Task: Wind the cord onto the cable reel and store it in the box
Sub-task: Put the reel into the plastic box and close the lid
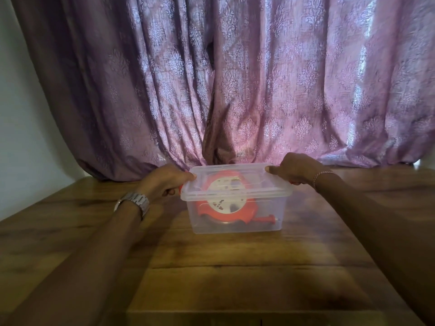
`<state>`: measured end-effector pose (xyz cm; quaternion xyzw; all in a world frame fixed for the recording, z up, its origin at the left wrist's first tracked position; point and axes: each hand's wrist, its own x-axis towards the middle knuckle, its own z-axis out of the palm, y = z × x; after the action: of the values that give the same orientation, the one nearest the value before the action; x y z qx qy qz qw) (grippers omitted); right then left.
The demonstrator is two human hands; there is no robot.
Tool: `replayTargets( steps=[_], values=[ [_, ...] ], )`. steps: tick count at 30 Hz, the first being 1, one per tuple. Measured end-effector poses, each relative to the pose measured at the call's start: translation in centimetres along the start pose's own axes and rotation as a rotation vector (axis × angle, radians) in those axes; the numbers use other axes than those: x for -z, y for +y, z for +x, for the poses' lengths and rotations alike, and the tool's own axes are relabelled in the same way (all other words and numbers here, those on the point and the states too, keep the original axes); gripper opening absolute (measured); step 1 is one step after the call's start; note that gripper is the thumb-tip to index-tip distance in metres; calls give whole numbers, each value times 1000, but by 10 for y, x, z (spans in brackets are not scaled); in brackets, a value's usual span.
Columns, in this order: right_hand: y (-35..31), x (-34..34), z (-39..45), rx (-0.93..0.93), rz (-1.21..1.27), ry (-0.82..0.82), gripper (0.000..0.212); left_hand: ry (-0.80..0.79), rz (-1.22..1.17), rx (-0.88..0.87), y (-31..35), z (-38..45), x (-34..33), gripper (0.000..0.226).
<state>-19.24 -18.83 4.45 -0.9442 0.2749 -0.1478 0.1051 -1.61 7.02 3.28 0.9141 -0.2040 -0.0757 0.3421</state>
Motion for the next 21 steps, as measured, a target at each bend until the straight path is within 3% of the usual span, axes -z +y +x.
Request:
replayTargets(
  steps=[2,13,17,21],
  values=[
    [0,0,0,-5,0,9,64,45,93,-76,4,1,2,48],
    [-7,-5,-17,-65,127,172,52,182,244,-87,8,-15,-3,54],
    [-19,-10,-22,-11,182,55,35,166,204,-98,7,-14,-3,47],
    [-34,-23,-6,31,242,63,13,200,179,-107,-3,-12,2,27]
  ],
)
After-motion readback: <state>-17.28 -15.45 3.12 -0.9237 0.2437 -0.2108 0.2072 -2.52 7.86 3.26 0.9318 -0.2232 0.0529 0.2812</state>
